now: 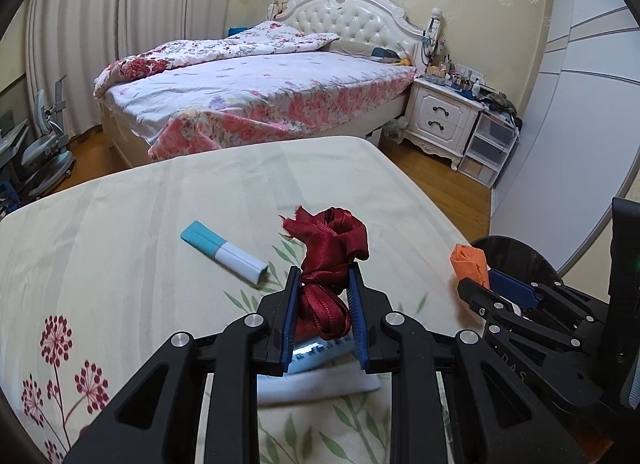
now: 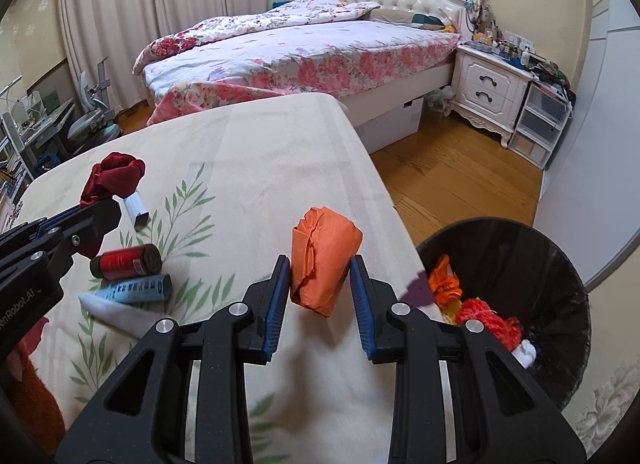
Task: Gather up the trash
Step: 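Carry the orange and dark red cloths over the black bin with both tools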
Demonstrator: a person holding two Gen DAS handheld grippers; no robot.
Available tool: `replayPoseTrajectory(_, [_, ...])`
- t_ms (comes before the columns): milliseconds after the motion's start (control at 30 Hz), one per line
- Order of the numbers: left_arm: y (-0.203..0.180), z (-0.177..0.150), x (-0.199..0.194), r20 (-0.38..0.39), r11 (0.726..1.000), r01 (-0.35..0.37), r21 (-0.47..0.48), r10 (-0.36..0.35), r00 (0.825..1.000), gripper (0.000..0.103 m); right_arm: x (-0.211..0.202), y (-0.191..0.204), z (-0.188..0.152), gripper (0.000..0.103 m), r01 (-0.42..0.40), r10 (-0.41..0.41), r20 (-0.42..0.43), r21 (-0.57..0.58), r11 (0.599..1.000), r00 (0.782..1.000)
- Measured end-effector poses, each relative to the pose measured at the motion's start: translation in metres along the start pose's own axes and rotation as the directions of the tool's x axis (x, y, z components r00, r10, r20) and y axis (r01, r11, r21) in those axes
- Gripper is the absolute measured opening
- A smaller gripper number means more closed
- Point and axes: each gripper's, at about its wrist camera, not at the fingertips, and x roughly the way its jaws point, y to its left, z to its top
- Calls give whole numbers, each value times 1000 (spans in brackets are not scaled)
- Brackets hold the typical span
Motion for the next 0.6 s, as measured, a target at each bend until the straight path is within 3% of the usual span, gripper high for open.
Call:
replayPoseTrajectory(333, [-33,-11,-7,9,998,52,37,-52,999,24,-20,-25,-17,30,51,-52,13,31,998,999])
replayPoseTrajectory(600, [-70,-14,-3,6,990,110,84,-111,994,24,-28,-69,-27,30,125,-127,15,101,987,992])
